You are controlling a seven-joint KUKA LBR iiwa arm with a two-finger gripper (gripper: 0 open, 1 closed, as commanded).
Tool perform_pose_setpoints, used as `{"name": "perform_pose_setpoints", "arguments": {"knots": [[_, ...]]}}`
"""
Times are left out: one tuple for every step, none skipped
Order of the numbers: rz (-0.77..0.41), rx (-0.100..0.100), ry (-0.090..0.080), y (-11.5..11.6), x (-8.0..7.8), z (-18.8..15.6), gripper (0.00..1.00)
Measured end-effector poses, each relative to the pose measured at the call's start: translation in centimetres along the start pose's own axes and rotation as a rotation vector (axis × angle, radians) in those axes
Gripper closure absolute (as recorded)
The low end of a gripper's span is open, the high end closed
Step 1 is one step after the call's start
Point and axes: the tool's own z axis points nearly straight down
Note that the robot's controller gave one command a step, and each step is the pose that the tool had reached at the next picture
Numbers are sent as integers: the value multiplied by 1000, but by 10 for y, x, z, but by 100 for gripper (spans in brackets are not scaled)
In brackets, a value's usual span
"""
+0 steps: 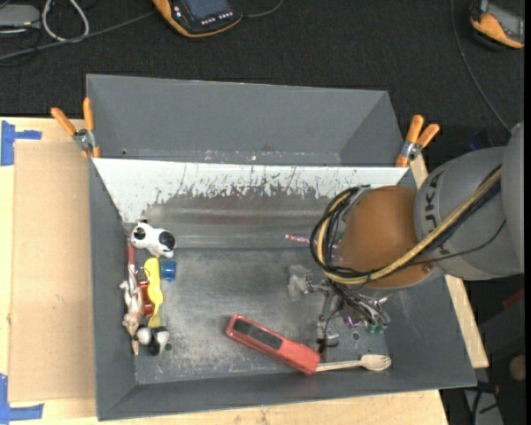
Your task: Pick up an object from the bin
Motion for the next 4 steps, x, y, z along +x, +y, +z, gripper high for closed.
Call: {"name": "perform_pose_setpoints", "arguments": {"knots": [[23, 0, 7, -100, -55, -17, 0], [-262, -13, 16, -106, -9, -42, 0], [-47, -4, 5, -150, -53, -17, 100], [-47, -4, 5, -150, -53, -17, 100]]}}
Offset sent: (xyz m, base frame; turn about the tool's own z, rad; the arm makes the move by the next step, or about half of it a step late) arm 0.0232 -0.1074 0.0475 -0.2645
